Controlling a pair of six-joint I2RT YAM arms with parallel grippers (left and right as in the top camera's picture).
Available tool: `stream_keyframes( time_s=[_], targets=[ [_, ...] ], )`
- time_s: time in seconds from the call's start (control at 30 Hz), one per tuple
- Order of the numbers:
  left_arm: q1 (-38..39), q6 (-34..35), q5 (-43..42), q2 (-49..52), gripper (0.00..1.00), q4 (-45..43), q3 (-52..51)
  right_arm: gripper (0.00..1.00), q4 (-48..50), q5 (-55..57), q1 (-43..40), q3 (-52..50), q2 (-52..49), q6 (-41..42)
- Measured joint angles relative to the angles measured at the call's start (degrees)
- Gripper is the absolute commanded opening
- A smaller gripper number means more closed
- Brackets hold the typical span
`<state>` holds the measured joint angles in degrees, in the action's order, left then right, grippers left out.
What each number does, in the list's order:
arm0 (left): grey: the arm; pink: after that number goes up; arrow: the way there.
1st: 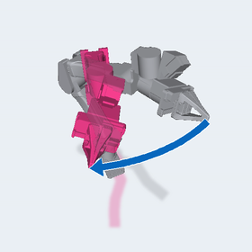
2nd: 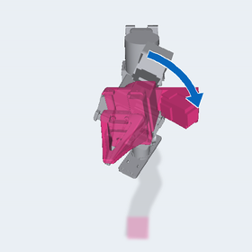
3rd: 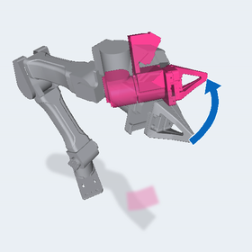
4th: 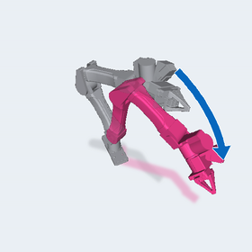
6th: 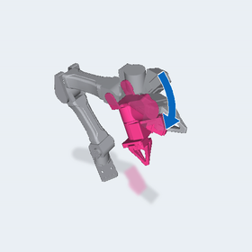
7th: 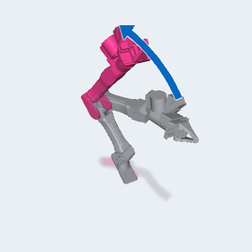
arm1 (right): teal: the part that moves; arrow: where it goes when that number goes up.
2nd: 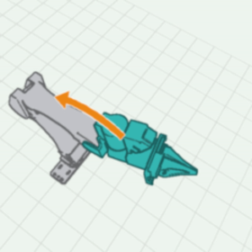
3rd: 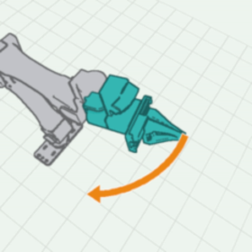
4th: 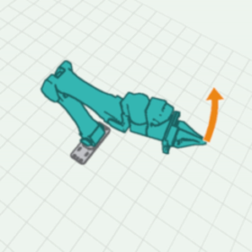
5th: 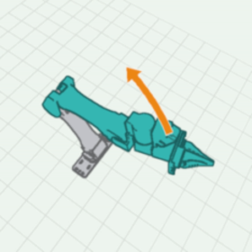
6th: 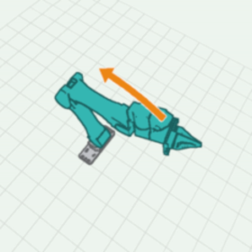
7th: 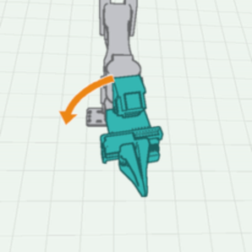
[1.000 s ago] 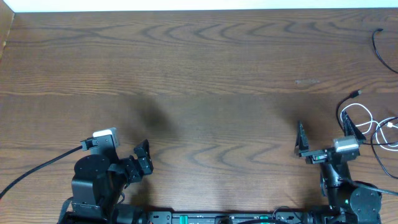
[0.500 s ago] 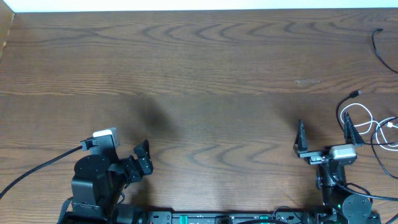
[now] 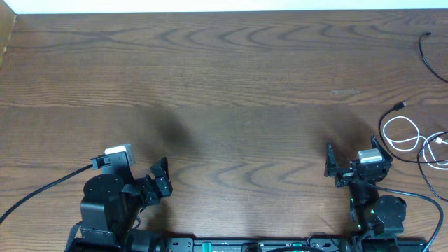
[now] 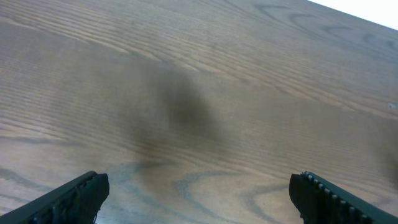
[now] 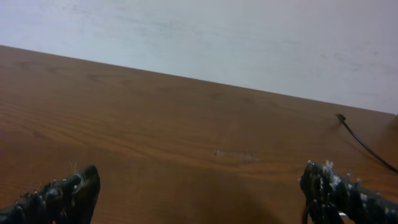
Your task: Untangle cables
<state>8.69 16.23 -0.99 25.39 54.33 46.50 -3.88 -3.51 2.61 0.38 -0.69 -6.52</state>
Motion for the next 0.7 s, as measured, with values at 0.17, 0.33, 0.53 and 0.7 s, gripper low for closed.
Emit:
stream_keyframes(
  time_s=[0.17, 0.33, 0.53, 0.7],
  targets=[
    [0.0, 0.0, 0.0, 0.0, 0.98, 0.0, 0.0, 0.99, 0.0, 0.6, 0.0, 0.0, 0.0, 0.0],
    [0.0, 0.0, 0.0, 0.0, 0.98, 0.0, 0.0, 0.99, 0.0, 1.6, 0.0, 0.0, 0.0, 0.0],
    [0.0, 0.0, 0.0, 0.0, 0.98, 0.0, 0.0, 0.99, 2.1, 4.3, 0.0, 0.0, 0.0, 0.0],
    [0.0, 0.0, 0.0, 0.0, 0.98, 0.0, 0.0, 0.99, 0.4, 6.1, 0.0, 0.0, 0.0, 0.1]
  ],
)
